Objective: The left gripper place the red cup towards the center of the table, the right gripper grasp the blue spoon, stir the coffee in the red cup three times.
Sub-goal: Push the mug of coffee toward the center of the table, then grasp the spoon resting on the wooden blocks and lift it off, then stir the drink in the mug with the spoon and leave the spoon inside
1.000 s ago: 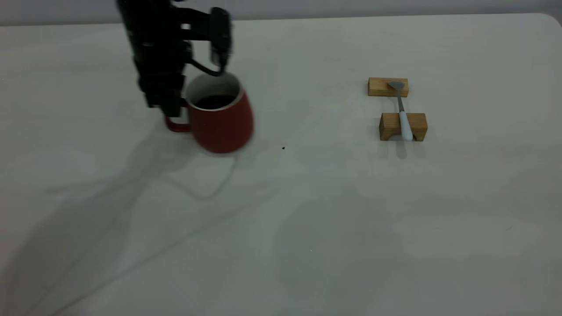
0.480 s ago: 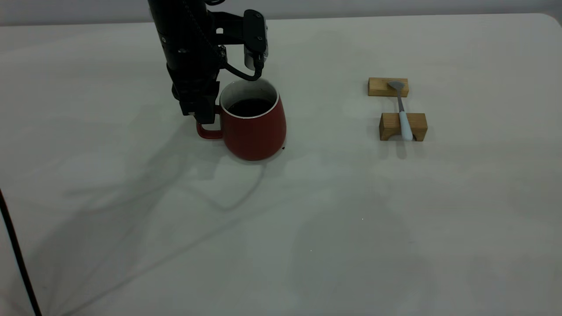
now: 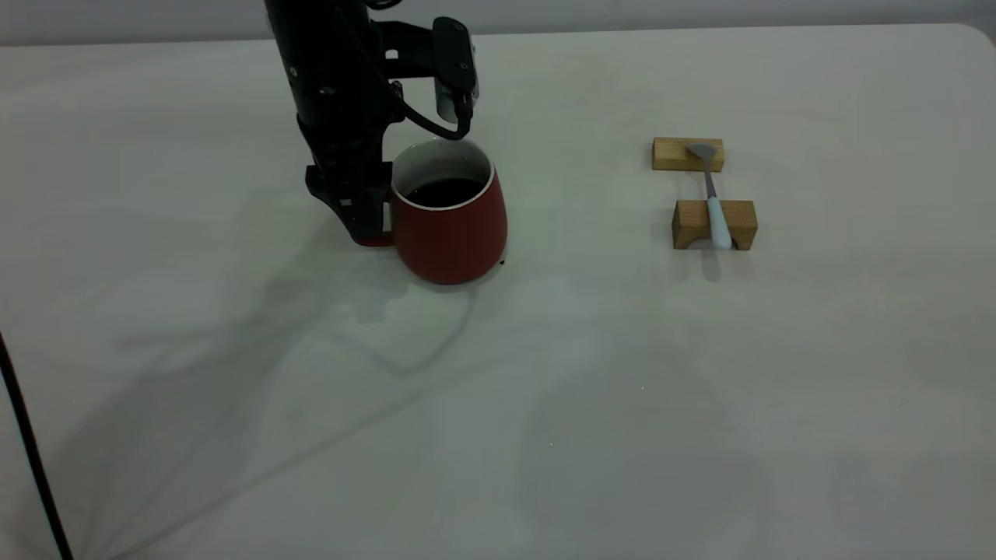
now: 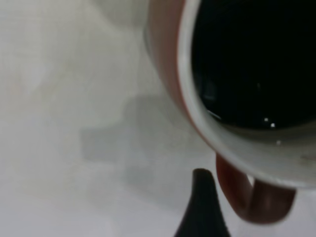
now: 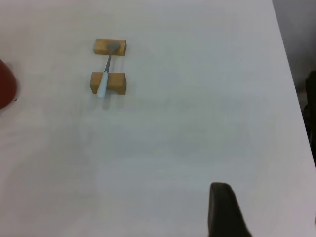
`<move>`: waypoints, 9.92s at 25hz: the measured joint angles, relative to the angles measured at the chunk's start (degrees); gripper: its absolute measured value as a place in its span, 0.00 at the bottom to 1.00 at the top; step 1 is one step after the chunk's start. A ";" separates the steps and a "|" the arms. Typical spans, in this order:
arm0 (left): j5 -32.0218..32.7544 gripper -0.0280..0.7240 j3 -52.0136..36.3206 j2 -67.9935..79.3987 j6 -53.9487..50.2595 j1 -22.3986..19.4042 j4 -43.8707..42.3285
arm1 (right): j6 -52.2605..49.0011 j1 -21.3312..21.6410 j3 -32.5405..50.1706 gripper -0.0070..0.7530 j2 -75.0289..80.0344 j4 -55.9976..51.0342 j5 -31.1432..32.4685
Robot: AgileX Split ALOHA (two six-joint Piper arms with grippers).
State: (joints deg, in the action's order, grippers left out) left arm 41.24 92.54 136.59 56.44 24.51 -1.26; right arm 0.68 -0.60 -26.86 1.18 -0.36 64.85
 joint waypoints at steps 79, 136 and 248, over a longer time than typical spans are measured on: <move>23.50 0.45 -64.65 -137.65 -56.92 -26.32 -0.46 | 0.03 0.00 0.00 0.63 -0.04 0.00 0.00; 23.52 0.45 -64.65 -137.65 -56.92 -26.32 -0.46 | 11.83 -15.16 -44.50 0.80 121.89 -13.63 -25.30; 23.52 0.45 -64.70 -137.66 -56.92 -26.32 -0.51 | -31.47 -22.07 -61.77 0.19 141.97 -98.30 -11.90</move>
State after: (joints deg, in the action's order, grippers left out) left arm 64.76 27.84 -1.07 -0.48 -1.82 -1.76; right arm -30.79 -22.67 -88.63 143.16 -98.66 52.95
